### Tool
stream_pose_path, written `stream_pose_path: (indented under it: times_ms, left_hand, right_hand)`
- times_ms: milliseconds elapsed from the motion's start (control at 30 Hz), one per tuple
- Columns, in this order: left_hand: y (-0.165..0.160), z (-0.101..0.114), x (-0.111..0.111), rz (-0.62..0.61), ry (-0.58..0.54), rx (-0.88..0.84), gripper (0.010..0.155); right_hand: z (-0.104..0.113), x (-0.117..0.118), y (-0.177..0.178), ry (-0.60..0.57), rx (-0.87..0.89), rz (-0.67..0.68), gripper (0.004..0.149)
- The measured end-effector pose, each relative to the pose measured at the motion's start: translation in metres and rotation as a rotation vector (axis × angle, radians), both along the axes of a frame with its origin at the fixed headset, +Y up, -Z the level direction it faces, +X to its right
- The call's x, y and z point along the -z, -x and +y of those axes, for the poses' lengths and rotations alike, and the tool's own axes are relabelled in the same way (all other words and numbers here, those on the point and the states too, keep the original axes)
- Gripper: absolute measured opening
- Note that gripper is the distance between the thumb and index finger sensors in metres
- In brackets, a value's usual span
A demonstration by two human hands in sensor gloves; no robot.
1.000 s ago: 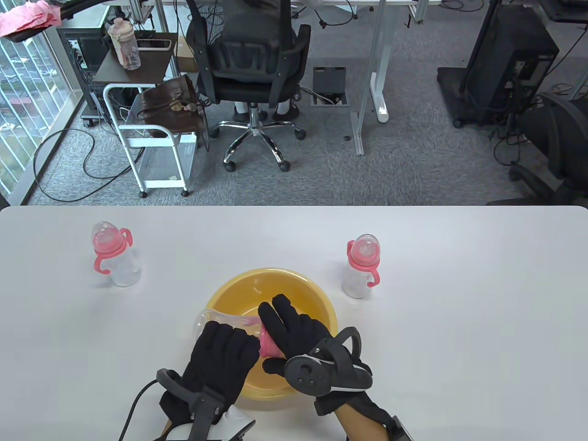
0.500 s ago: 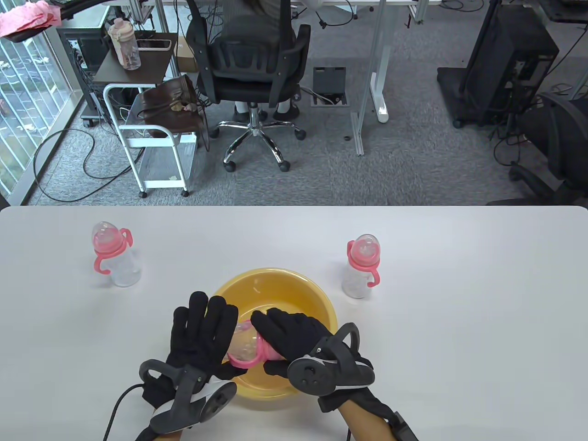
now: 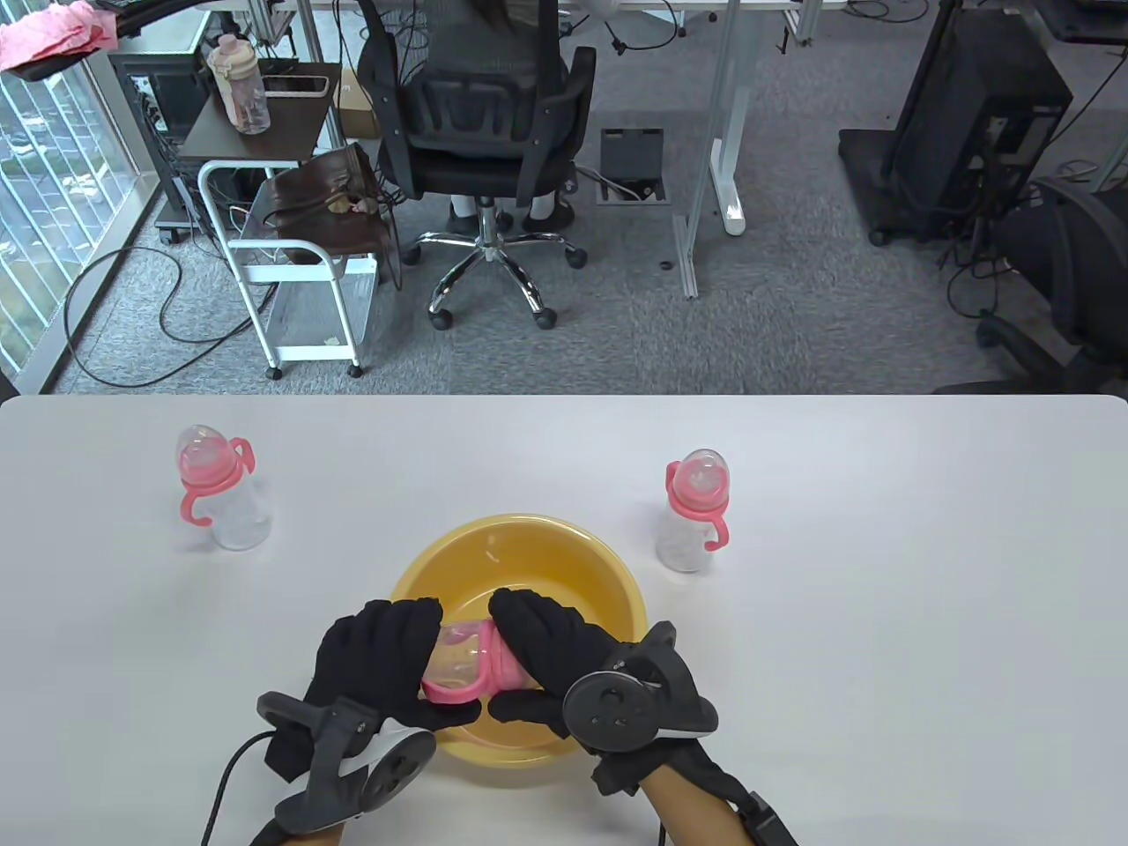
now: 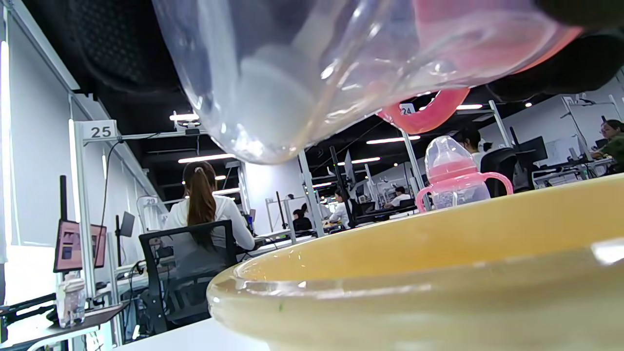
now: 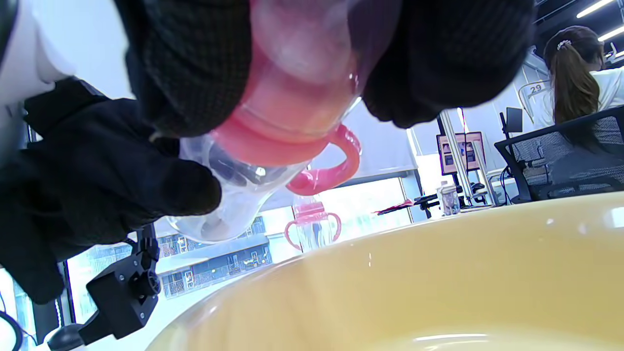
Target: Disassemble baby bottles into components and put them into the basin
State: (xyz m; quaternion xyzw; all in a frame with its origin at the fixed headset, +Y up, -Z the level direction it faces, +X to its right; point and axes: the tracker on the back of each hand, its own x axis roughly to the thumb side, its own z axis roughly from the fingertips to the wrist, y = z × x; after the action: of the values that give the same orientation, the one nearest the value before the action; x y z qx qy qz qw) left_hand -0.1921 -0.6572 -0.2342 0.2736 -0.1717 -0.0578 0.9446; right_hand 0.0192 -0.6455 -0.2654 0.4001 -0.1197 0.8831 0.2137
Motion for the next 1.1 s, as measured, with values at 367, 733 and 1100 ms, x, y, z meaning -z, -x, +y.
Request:
stream_pose_path:
  times_ms: [367,733,1100]
  left_hand:
    - [0.011,-0.003,0.007,0.115,0.056,-0.095,0.100]
    - [0.049,-0.020,0.017,0.206,0.040,-0.159,0.100]
    - [0.069,-0.026,0.022,0.283,0.071,-0.276,0.100]
  right_hand:
    - [0.008,0.006,-0.018,-0.033,0.082,-0.180,0.086]
    - [0.005,0.013,-0.022,0.130,-0.123,-0.253,0.080]
    - [-0.006,0.078,0.032,0.518,-0.617,-0.429,0.074]
